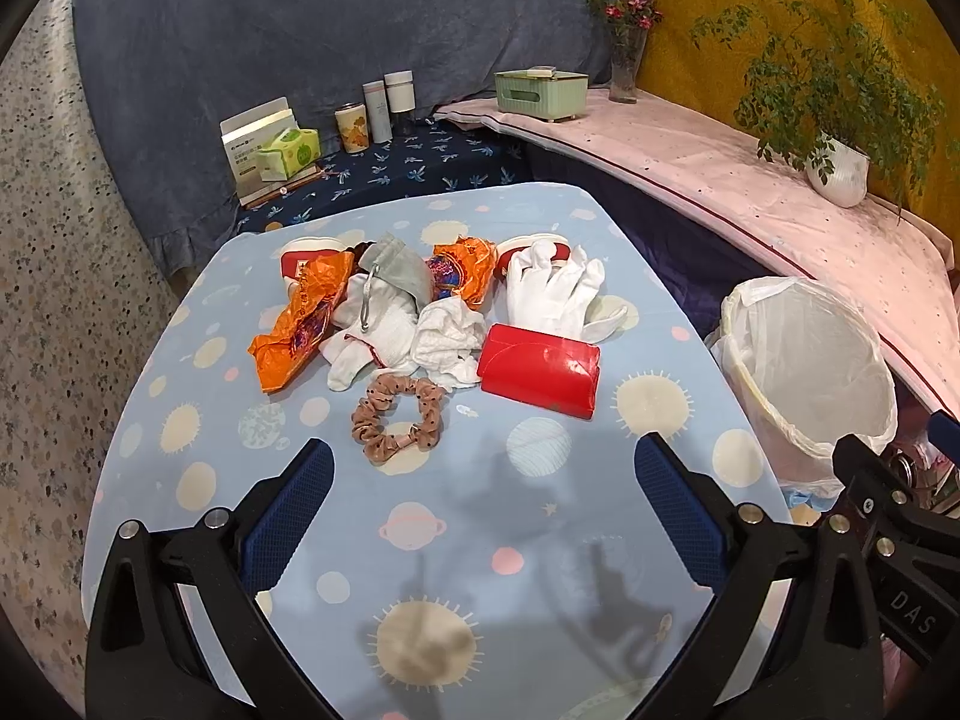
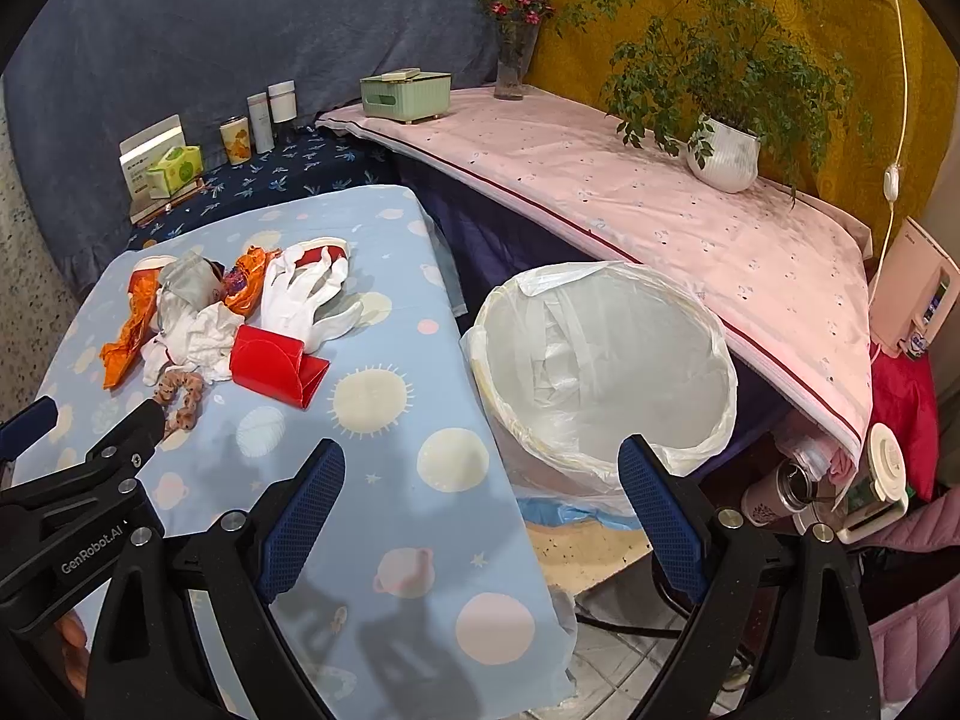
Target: Collect trash
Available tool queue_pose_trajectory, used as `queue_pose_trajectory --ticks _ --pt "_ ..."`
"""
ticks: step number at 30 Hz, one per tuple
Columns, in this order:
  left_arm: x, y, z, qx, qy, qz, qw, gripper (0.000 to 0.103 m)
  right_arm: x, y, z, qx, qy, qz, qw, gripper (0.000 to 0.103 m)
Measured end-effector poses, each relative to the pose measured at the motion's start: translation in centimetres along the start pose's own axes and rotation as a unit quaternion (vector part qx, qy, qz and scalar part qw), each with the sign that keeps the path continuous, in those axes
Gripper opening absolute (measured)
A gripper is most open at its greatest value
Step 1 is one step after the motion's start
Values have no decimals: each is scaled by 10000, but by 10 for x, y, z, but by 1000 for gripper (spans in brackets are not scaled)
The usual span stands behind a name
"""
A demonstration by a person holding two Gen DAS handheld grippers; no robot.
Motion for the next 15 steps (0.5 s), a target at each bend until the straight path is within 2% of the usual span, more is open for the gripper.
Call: queue_pose_trajectory --ticks 15 --pt "-1 -2 -2 39 -9 30 10000 96 -2 -4 -2 100 -7 39 9999 89"
Point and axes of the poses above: each gripper's, at about its wrist camera, not at the fingertips, and z roughly the way its jaws point, y to its left, x to its underside, the point moved 1 cm from there along z, roughly the way its jaws point, and after that the axes turned 1 degree about -z, right-handed, at the moved point
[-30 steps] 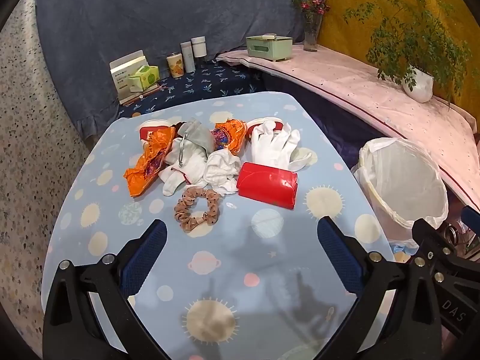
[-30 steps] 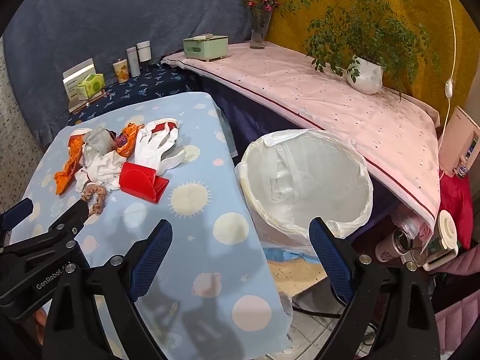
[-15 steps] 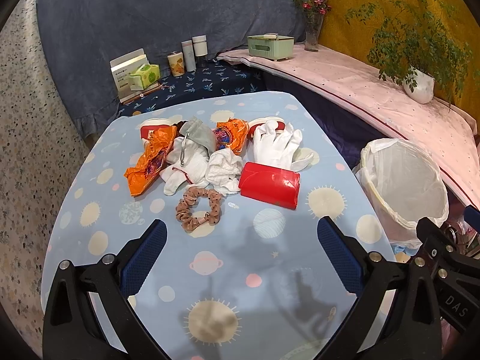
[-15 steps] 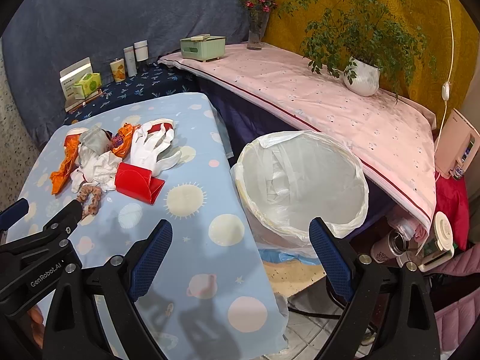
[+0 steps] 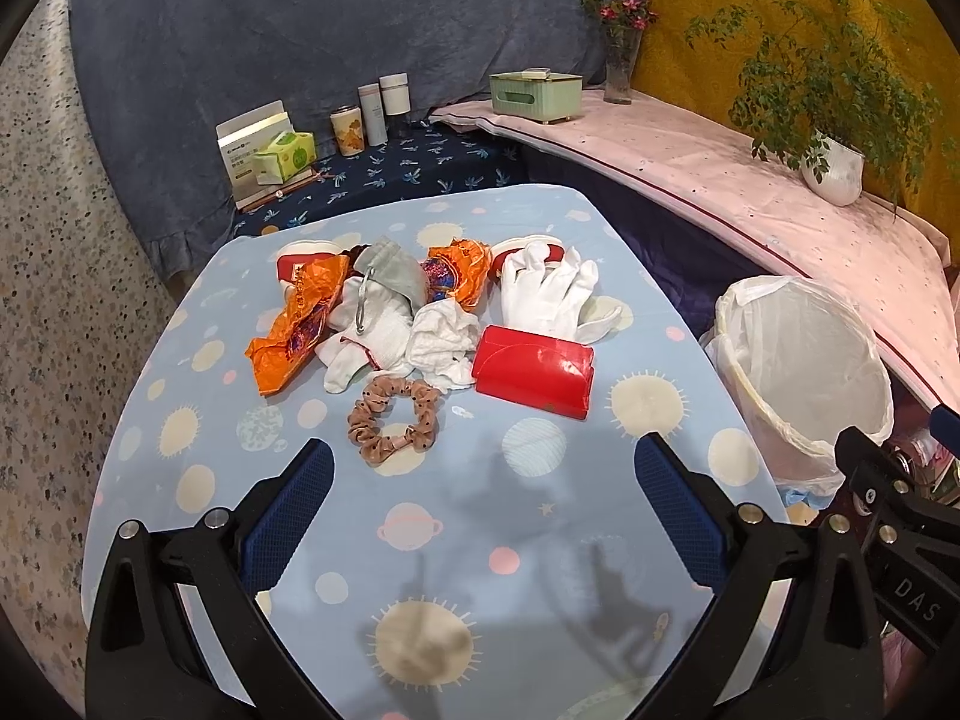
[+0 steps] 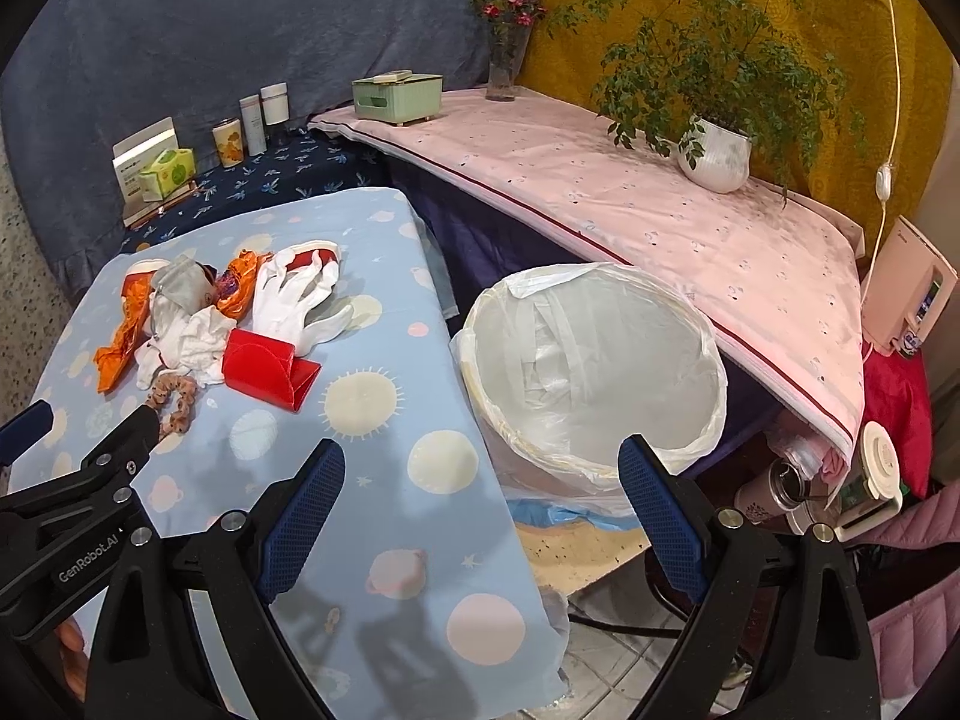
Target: Collect trash
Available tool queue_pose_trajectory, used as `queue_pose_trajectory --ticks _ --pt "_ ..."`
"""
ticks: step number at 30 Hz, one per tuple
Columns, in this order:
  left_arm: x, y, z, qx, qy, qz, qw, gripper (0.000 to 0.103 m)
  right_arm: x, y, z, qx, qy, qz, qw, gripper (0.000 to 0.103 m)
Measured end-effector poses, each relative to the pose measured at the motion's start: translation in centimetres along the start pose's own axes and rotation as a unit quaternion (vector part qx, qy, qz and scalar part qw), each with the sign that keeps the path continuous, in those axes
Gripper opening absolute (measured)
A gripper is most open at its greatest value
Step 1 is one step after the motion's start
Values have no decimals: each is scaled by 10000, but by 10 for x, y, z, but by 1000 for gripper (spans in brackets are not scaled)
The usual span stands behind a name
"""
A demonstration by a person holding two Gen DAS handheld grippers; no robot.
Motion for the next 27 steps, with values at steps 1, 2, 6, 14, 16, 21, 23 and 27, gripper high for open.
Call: queue_pose_trajectory --ticks 1,2,6,14,16,21,23,27 --pt "0 0 0 -6 -2 -5 10000 96 0 0 0 12 6 8 10000 89" --pt "0 0 0 -3 -3 -5 10000 96 0 -1 0 17 10 13 10000 89" --pt "0 0 0 2 5 -7 10000 96 -1 -1 1 29 10 10 10000 89" --pt "-1 0 0 25 55 -60 10000 96 -1 -1 0 41 5 16 10000 89" --pt "-1 0 0 30 61 -73 10000 96 -1 -1 1 47 7 15 10000 89" --pt "-1 1 1 40 60 -82 9999 96 -1 -1 0 50 2 7 10000 90" --pt "-1 1 1 43 55 -83 9999 96 -1 -1 0 51 2 9 10000 90" --pt "-1 1 1 47 53 -87 9999 96 -2 -2 -1 67 -2 7 10000 90"
Point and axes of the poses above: each gripper's, at about its wrist camera, not at the fingertips, and z roughly the way its jaws point, y to its left, x to its underside, the point moved 1 cm from there along z, roughly the way its jaws point, and after that the axes turned 1 degree about -z, right-handed, at the moved point
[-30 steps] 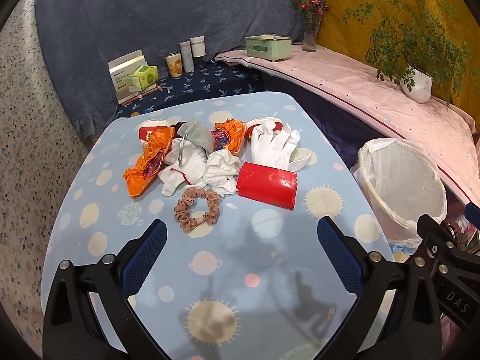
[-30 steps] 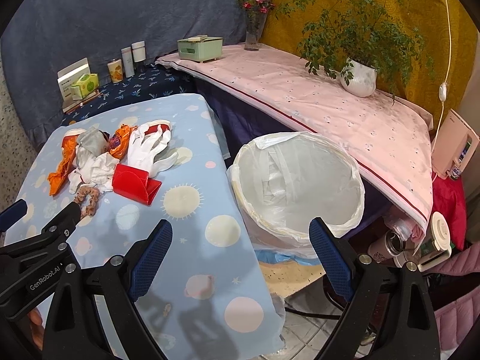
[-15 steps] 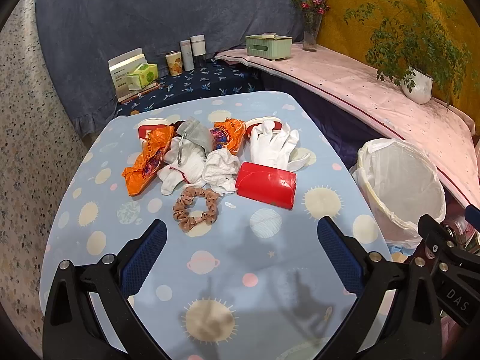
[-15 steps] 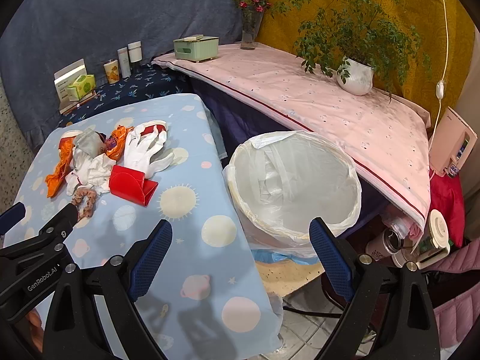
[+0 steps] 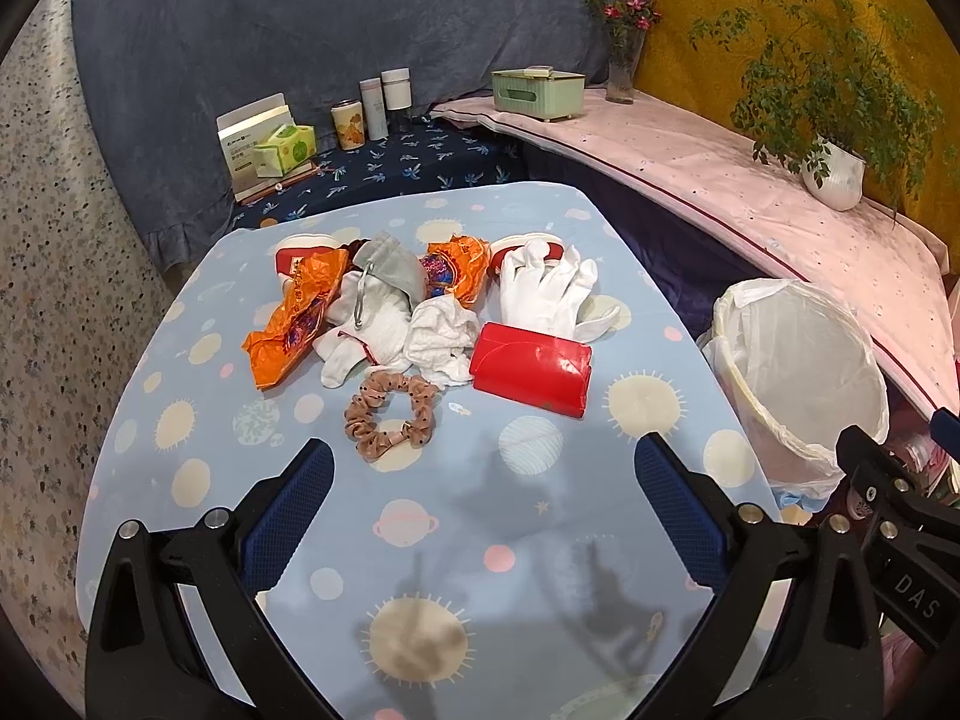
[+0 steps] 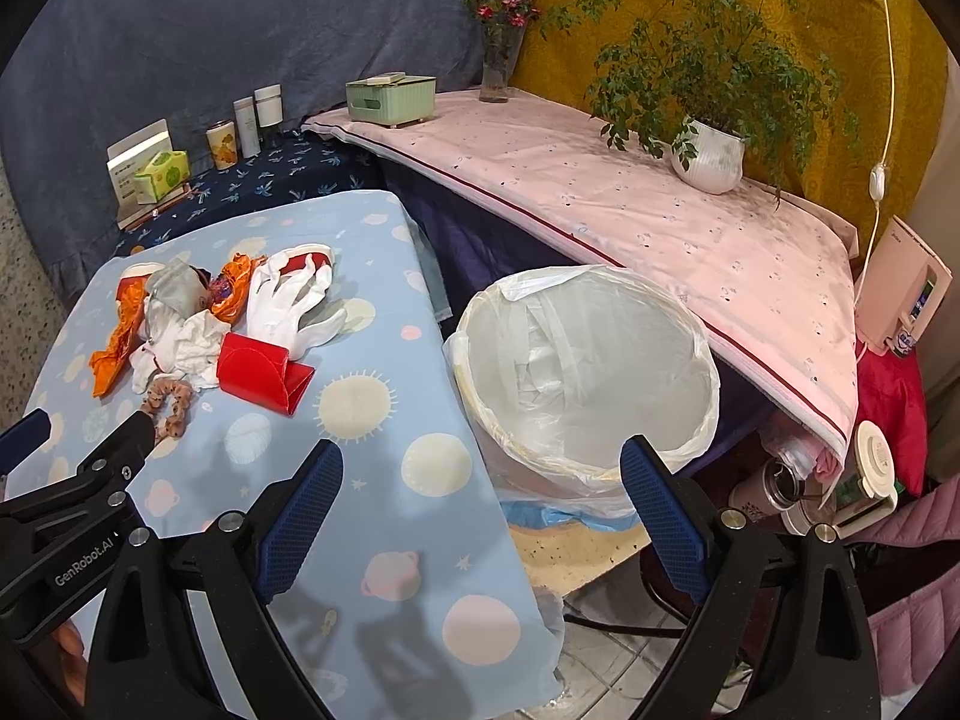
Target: Collect trash
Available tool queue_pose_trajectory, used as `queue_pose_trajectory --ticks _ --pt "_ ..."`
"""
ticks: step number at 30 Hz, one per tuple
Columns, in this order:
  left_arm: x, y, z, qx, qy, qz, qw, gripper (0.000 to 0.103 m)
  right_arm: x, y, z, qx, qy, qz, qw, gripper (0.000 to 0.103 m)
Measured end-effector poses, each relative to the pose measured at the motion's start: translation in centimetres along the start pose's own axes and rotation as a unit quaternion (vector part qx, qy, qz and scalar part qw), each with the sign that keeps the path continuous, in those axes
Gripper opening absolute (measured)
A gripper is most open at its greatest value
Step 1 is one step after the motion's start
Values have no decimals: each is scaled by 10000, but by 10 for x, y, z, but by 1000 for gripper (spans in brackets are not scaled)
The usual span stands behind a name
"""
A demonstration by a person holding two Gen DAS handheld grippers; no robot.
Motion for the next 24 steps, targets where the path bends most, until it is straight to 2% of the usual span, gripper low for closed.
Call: queue_pose_trajectory --ticks 24 --pt "0 -1 -1 16 3 -14 10000 96 -1 -1 -2 30 -16 -2 10000 90"
Point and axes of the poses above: each gripper's, at about its wrist camera, not at the fingertips, and z roughly the way its jaws point, y to its left, x to its underside, the point moved 1 cm from there along z, roughly the way its jaws point, and after that the axes turned 1 degree about -z, right-handed, at the moved point
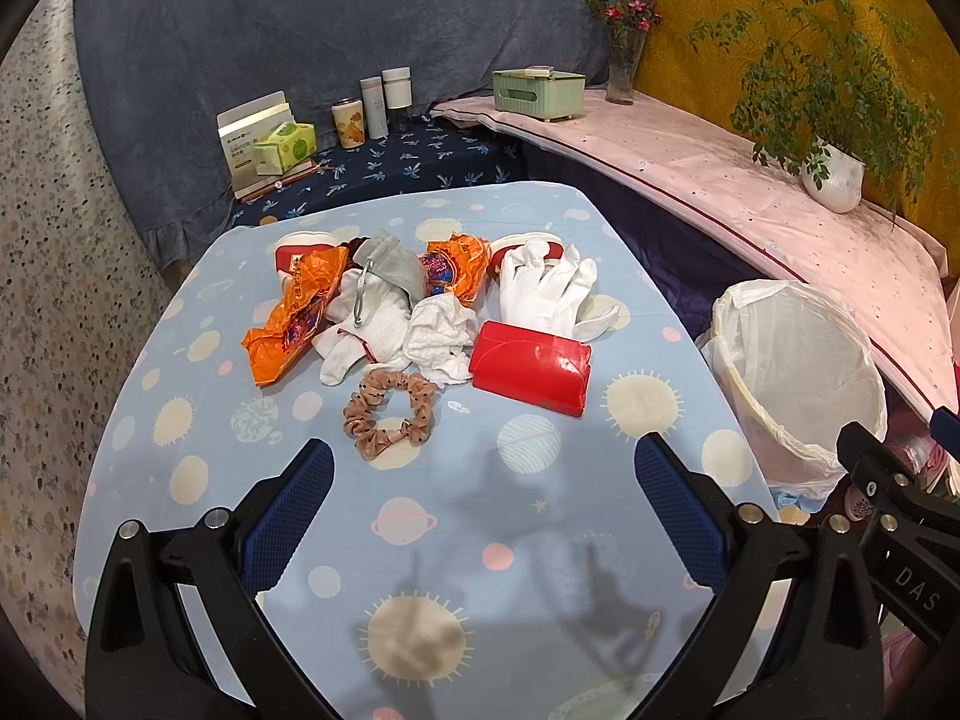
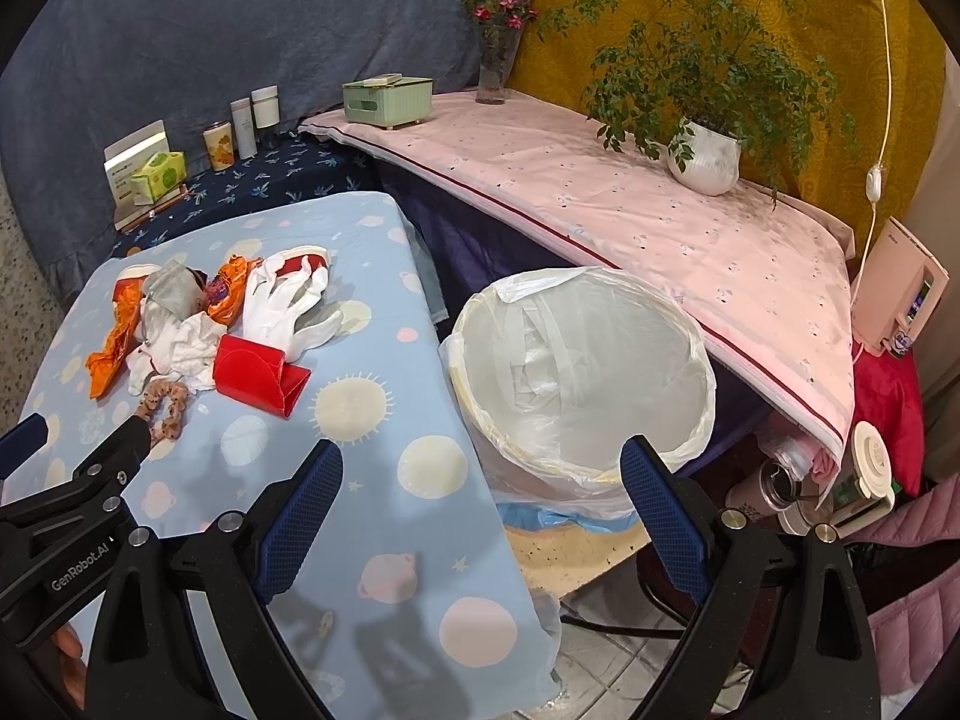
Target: Collect trash
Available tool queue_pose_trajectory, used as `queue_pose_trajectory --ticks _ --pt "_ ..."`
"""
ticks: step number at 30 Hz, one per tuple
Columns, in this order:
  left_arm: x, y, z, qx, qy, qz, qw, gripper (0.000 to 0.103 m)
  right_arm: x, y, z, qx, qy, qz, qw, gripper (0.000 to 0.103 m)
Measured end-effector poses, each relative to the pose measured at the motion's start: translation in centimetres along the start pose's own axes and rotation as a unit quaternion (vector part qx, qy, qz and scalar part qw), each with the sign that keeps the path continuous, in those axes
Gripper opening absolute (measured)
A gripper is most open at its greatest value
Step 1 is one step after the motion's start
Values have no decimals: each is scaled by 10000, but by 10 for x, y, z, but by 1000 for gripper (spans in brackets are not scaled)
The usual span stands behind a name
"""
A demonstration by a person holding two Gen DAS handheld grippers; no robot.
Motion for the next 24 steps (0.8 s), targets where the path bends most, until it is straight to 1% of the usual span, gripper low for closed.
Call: queue_pose_trajectory --ticks 17,24 --pt "0 1 0 17 -2 2 10000 96 -4 -8 1 57 -12 23 10000 90" --pt "1 0 -1 78 21 -1 10000 96 -3 -4 2 128 -47 42 9999 90"
Point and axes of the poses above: each gripper's, at about its wrist camera, not at the fingertips, and z roughly the way its jaws point, y to its left, x to its underside, the point moved 1 cm from there along z, roughly the way its jaws point, and after that the axes turned 1 degree about -z, right-handed, at the moved point
